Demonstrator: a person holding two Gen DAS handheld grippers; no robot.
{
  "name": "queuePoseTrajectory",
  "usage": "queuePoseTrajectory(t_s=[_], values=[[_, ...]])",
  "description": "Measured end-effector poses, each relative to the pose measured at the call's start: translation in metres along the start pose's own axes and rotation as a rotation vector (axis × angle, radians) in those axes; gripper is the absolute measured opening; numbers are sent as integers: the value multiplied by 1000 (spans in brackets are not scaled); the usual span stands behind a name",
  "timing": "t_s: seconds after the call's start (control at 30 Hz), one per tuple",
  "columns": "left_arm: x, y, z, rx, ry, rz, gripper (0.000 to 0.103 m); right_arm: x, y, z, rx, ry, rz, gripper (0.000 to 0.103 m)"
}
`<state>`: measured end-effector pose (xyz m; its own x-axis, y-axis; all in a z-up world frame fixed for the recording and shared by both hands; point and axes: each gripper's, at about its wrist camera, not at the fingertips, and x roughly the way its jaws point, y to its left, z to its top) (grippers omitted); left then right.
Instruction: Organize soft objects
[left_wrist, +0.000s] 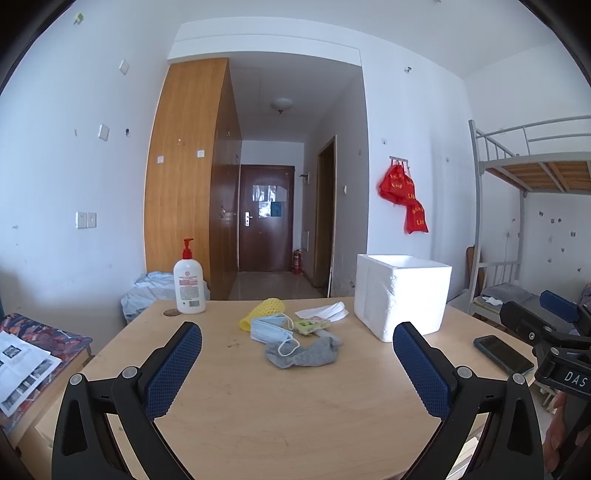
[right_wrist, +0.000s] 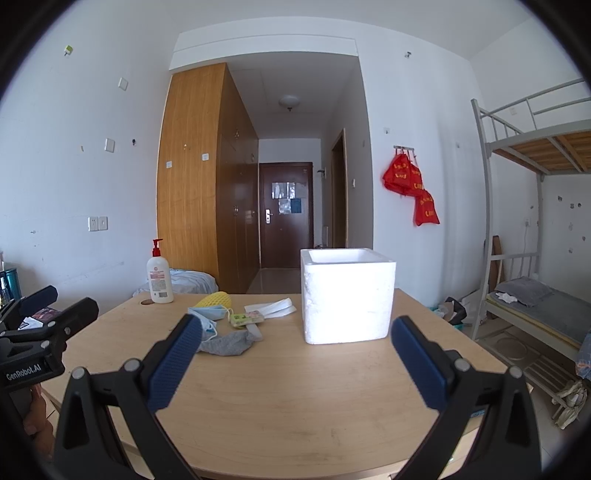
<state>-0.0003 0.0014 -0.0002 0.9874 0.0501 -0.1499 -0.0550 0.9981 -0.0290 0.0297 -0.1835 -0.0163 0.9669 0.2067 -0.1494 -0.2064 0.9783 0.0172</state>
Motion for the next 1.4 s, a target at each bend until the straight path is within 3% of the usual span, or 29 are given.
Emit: queuePoseTrajectory(t_s=[0.87, 1.4], values=[[7, 0, 1, 1, 11, -3, 103, -1, 0, 0, 1, -3, 3, 103], [83, 6, 21, 11, 138, -8, 103, 56, 3, 19, -28, 77, 45, 103]])
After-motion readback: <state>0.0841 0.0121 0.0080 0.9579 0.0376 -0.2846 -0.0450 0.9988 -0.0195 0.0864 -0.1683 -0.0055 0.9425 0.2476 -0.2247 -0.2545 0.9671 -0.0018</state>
